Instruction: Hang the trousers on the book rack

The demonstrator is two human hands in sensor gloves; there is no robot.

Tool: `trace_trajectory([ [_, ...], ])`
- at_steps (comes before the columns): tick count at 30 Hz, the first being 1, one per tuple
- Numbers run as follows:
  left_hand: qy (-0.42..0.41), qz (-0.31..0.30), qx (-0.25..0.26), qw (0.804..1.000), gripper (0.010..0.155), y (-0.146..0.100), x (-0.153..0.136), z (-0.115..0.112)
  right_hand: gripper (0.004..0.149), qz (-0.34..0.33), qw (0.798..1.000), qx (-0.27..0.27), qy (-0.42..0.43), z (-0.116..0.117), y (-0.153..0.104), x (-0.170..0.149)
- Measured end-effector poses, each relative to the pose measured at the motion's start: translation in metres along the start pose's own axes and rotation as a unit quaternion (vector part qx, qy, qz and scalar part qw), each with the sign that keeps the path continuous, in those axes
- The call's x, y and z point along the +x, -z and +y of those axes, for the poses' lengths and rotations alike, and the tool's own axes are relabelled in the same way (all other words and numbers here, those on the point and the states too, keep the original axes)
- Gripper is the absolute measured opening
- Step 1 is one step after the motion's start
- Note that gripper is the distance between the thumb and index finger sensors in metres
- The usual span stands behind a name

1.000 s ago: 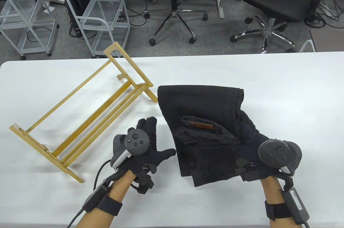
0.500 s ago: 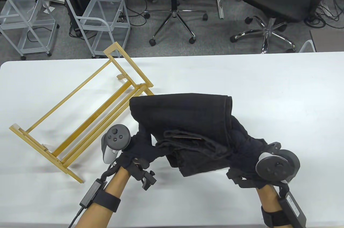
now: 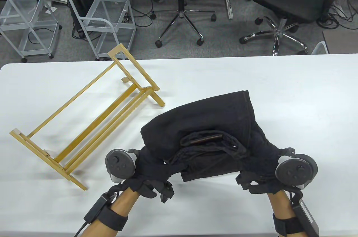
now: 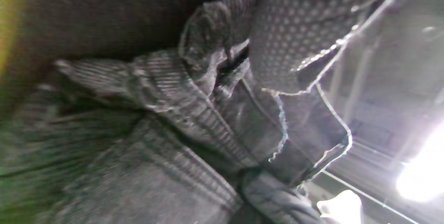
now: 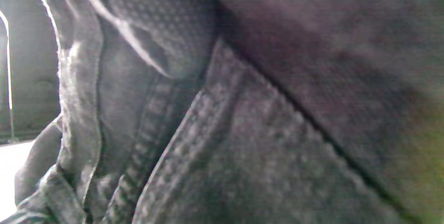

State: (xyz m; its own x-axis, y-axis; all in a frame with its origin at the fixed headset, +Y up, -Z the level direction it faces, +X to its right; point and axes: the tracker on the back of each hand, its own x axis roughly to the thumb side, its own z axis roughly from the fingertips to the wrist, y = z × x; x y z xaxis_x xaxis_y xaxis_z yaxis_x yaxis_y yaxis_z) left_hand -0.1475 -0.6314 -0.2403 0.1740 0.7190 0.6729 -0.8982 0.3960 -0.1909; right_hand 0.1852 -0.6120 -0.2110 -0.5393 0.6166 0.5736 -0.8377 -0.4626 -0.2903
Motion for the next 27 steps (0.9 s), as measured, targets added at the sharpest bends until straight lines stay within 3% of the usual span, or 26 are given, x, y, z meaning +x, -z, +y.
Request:
trace_trajectory([
  [6, -0.019, -0.004, 0.022, 1.000, 0.080, -0.002, 0.011, 0.000, 0.066, 0.026, 0.998, 0.020, 0.049, 0.014, -0.003, -0.005],
  [12, 0.000, 0.015, 0.061, 0.998, 0.094, -0.002, 0.014, 0.007, 0.066, 0.039, 0.995, 0.042, 0.083, 0.028, -0.005, -0.007],
  [20, 0.065, 0.026, 0.094, 0.993, 0.079, -0.001, 0.023, 0.025, 0.072, 0.040, 0.991, 0.088, 0.093, 0.051, -0.007, -0.007],
  [27, 0.092, 0.055, 0.097, 0.989, 0.073, 0.002, 0.030, 0.037, 0.091, 0.097, 0.977, 0.168, 0.088, 0.068, -0.011, -0.016],
])
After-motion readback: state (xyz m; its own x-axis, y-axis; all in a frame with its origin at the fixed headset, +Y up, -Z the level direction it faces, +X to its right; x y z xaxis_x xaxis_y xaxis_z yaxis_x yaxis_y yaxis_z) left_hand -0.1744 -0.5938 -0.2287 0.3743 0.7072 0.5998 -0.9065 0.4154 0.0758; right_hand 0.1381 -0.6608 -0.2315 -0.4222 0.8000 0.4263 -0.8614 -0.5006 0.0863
